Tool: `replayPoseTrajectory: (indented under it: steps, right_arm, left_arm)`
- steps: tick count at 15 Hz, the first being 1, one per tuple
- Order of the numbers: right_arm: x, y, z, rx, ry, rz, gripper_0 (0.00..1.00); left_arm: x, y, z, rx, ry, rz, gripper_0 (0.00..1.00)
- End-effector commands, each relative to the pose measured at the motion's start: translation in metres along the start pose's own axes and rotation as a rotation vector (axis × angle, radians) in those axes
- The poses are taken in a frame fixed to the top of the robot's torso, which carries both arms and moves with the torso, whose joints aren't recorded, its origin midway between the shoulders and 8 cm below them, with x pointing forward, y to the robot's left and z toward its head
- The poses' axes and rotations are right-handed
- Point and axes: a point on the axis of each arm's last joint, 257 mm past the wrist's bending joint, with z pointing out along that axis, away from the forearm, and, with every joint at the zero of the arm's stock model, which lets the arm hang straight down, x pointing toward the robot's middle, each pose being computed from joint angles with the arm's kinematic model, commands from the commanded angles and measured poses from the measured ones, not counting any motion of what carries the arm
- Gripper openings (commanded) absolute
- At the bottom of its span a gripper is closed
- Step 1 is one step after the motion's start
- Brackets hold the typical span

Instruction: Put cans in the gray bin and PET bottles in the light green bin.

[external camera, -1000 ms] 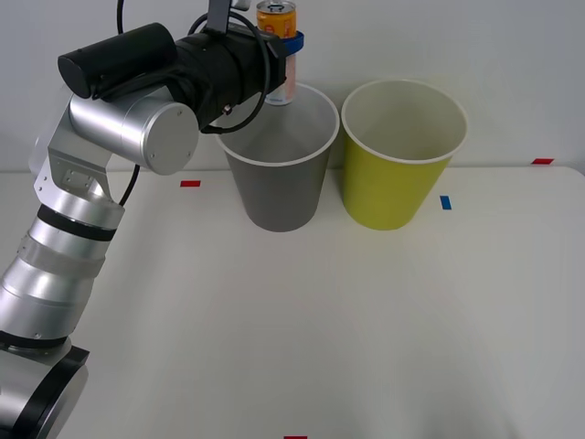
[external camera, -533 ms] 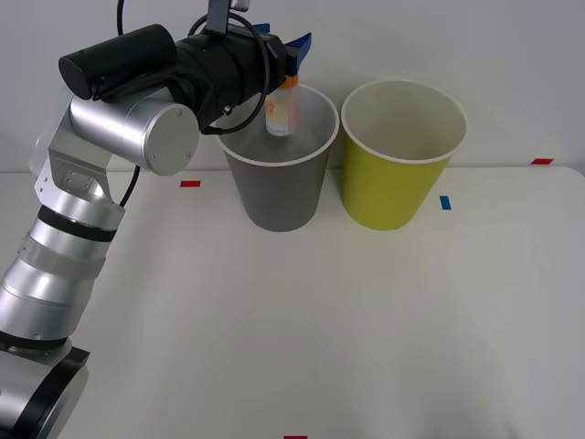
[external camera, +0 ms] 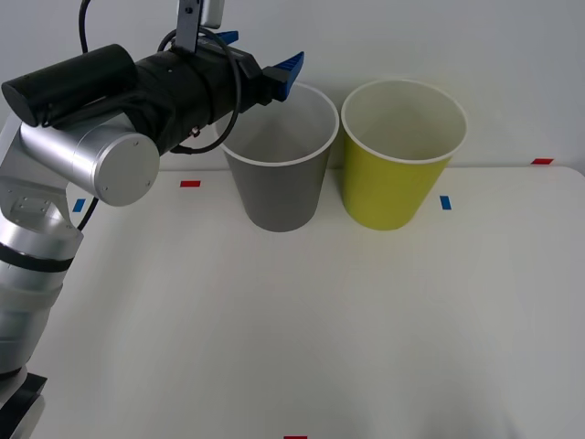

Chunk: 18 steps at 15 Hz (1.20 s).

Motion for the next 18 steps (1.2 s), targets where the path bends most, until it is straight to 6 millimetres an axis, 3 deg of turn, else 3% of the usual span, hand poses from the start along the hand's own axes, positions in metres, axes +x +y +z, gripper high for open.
replayPoseTrajectory:
  steps: [1,6,15,18]
  right_arm:
    - [0.0,0.0,0.0,0.0,0.0,0.0,1.0]
    - [0.0,0.0,0.0,0.0,0.0,0.0,1.0]
    - [0.0,0.0,0.0,0.0,0.0,0.0,1.0]
    - [0.0,0.0,0.0,0.0,0.0,0.0,1.0]
  left_arm:
    - [0.018,-0.001,-0.032,-0.007,0.009,0.003,1.0]
    - [0.049,-0.011,-0.082,-0.011,0.046,0.022,1.0]
    - [0.134,-0.037,-0.174,-0.053,0.2,-0.074,1.0]
    - [0.148,-0.044,-0.202,-0.078,0.233,-0.099,1.0]
